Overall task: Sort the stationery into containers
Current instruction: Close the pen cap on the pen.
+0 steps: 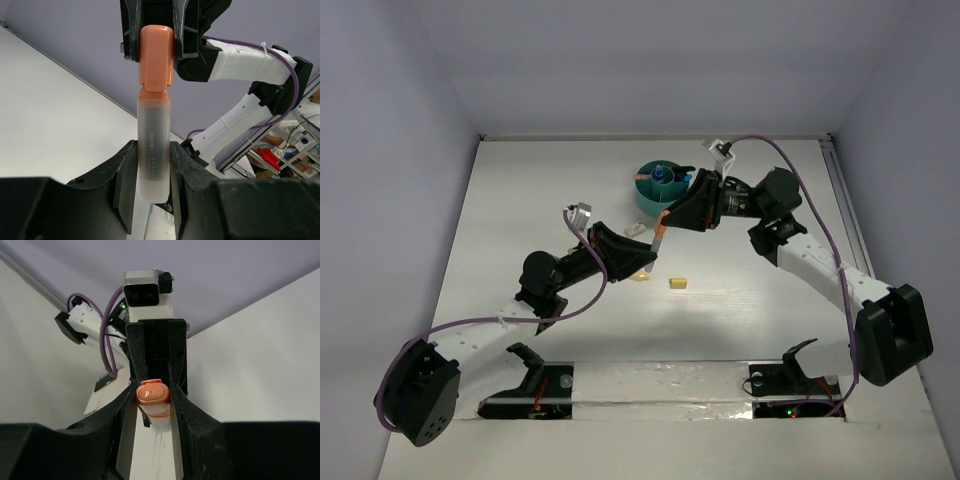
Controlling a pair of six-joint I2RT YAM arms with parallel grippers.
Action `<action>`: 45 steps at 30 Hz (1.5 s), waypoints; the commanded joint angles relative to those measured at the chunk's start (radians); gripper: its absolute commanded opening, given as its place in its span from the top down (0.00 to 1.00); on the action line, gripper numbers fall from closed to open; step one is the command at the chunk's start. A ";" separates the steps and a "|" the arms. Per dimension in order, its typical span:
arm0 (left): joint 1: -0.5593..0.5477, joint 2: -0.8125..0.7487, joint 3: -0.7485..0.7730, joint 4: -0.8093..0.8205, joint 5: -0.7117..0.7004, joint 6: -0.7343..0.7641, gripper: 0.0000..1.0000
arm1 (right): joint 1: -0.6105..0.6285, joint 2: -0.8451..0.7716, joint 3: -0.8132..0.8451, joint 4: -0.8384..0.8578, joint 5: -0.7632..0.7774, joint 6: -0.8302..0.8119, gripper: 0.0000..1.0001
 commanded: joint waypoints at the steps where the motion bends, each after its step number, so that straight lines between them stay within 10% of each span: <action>1: 0.010 -0.003 0.000 0.106 0.006 -0.009 1.00 | 0.027 0.005 0.003 -0.021 -0.024 -0.034 0.83; 45: 0.183 -0.127 0.041 0.075 -0.027 -0.078 1.00 | 0.218 -0.058 -0.114 -0.444 0.172 -0.376 1.00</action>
